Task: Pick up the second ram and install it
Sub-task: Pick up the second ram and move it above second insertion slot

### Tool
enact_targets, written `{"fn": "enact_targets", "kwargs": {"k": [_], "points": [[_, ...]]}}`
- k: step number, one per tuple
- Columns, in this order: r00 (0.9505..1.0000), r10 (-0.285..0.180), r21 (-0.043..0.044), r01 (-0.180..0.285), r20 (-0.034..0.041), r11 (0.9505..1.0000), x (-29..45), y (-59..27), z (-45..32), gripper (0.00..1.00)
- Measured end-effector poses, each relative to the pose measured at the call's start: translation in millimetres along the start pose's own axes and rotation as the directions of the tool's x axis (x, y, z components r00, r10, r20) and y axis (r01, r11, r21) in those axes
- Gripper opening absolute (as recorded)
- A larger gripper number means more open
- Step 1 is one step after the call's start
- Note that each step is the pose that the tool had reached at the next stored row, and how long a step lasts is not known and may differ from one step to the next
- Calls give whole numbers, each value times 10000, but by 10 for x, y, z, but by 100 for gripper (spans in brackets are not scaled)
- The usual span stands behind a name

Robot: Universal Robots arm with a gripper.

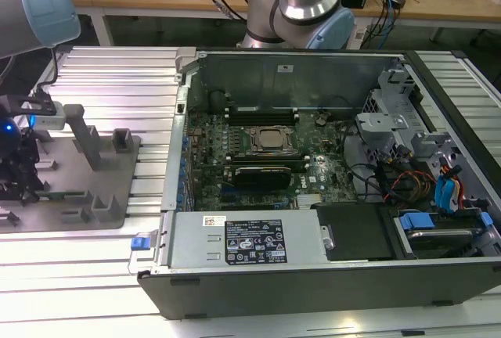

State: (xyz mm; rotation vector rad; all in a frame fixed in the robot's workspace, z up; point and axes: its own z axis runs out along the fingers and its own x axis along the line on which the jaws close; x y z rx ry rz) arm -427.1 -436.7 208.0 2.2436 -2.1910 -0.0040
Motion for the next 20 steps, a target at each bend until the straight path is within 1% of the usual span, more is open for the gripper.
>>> {"fn": "enact_targets", "kwargs": {"k": [1, 4, 5, 6, 11, 12, 13, 20], "points": [[10000, 0, 0, 0, 0, 10000, -2, 0, 0, 19], [10000, 0, -1, 0, 0, 10000, -4, 0, 0, 19], [10000, 0, 0, 0, -1, 10000, -4, 0, 0, 17], [10000, 0, 0, 0, 0, 10000, -5, 0, 0, 9], [10000, 0, 0, 0, 0, 10000, -11, 0, -1, 9], [10000, 0, 0, 0, 0, 10000, -11, 0, -23, 9], [10000, 0, 1, 0, 1, 10000, -11, 0, -28, 9], [10000, 0, -2, 0, -1, 10000, -11, 0, -34, 9]]}}
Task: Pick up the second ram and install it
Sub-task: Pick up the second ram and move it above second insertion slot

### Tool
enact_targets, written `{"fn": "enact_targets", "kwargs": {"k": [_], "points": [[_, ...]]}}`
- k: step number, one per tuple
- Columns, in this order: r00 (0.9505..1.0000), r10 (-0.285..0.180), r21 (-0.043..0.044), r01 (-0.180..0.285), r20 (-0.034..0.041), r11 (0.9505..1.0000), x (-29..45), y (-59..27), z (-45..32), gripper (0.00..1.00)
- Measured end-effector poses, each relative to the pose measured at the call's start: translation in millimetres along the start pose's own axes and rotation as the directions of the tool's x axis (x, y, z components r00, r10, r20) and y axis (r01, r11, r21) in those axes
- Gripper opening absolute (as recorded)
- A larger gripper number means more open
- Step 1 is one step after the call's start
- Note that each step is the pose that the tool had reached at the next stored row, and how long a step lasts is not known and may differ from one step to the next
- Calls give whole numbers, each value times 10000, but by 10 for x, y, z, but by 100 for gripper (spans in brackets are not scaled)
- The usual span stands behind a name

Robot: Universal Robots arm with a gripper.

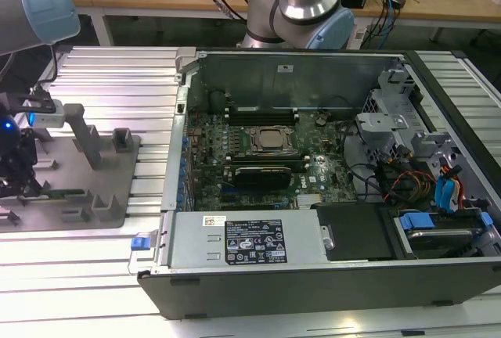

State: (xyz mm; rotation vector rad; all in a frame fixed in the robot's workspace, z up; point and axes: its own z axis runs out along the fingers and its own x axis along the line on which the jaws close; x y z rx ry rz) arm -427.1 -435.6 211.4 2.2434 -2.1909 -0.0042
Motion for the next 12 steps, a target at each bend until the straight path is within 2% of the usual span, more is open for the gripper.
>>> {"fn": "enact_targets", "kwargs": {"k": [2, 8, 10, 11, 12], "points": [[10000, 0, 0, 0, 0, 10000, 0, 0, -22, 9], [10000, -1, 3, 1, 2, 10000, -2, 1, -291, 9], [10000, 0, 1, 0, 0, 10000, -4, 2, -430, 9], [10000, -1, 1, 1, 0, 10000, -5, 2, -524, 9], [10000, 0, 2, 0, 1, 10000, -6, 3, -570, 9]]}}
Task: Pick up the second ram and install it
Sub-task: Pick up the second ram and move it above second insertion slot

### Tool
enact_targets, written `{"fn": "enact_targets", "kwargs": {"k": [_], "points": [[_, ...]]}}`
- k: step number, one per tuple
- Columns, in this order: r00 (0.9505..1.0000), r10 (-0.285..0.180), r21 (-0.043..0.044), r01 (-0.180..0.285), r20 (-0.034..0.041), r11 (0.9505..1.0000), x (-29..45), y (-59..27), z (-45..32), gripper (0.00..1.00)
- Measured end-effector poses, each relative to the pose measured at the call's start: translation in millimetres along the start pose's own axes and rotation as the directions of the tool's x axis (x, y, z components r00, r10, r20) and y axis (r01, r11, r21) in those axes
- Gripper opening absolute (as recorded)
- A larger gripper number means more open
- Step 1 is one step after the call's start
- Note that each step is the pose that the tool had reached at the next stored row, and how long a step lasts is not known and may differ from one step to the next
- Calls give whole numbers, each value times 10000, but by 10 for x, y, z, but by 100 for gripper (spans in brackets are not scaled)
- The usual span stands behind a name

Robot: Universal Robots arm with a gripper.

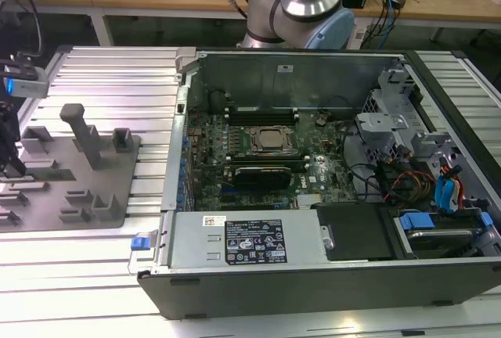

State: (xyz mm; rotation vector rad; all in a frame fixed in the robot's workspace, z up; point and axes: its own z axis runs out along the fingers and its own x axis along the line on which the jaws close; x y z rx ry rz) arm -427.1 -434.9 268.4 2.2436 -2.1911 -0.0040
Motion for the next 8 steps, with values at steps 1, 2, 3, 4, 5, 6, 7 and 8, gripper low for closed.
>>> {"fn": "enact_targets", "kwargs": {"k": [1, 2, 3, 4, 5, 6, 7, 8], "points": [[10000, 0, -1, 0, -1, 10000, -1, 0, -25, 9], [10000, 0, 0, 0, -1, 10000, -1, 0, -54, 9], [10000, 0, -1, 0, -1, 10000, -1, 1, -110, 9], [10000, 0, 0, 0, 0, 10000, -1, 1, -165, 9], [10000, 0, 0, 0, -1, 10000, 0, 2, -247, 9], [10000, 0, 0, 0, 0, 10000, 0, 2, -300, 9], [10000, 0, 0, 0, 0, 10000, 0, 2, -389, 9], [10000, 0, 0, 0, 0, 10000, 0, 2, -445, 9]]}}
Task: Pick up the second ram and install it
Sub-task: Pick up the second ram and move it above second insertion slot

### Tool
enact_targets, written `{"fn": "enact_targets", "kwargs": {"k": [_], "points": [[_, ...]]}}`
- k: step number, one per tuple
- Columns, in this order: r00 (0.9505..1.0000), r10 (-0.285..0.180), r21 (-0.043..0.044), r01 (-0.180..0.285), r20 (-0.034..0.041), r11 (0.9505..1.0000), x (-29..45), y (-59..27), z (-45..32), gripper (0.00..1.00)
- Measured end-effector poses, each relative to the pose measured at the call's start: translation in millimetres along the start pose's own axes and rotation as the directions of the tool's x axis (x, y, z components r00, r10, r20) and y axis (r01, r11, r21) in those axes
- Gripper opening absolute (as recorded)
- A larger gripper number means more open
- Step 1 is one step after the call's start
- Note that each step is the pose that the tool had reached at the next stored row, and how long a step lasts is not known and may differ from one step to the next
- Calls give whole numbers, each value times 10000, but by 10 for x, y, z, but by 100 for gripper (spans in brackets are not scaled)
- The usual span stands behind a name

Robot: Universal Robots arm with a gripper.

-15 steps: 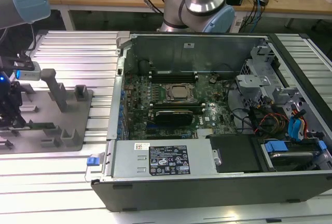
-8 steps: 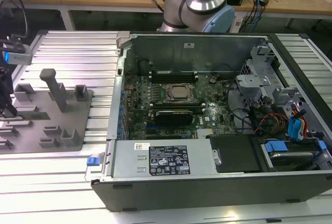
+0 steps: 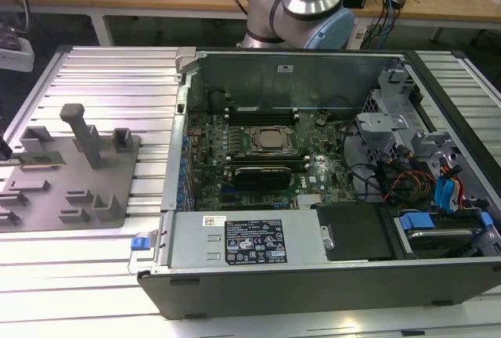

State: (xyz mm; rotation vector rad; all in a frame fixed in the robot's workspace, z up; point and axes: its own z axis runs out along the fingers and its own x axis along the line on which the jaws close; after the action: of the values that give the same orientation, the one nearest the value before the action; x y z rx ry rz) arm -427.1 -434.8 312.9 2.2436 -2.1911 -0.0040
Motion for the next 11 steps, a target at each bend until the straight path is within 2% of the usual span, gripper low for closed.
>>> {"fn": "enact_targets", "kwargs": {"k": [1, 5, 8, 9, 11], "points": [[10000, 0, 1, 0, 1, 10000, 0, 0, -48, 9], [10000, 0, 0, 0, 0, 10000, 0, 2, -402, 9], [10000, 0, 0, 0, 0, 10000, 0, 3, -609, 9], [10000, 0, 0, 0, 0, 10000, 0, 4, -664, 9], [10000, -1, -1, 1, -1, 10000, 0, 4, -722, 9]]}}
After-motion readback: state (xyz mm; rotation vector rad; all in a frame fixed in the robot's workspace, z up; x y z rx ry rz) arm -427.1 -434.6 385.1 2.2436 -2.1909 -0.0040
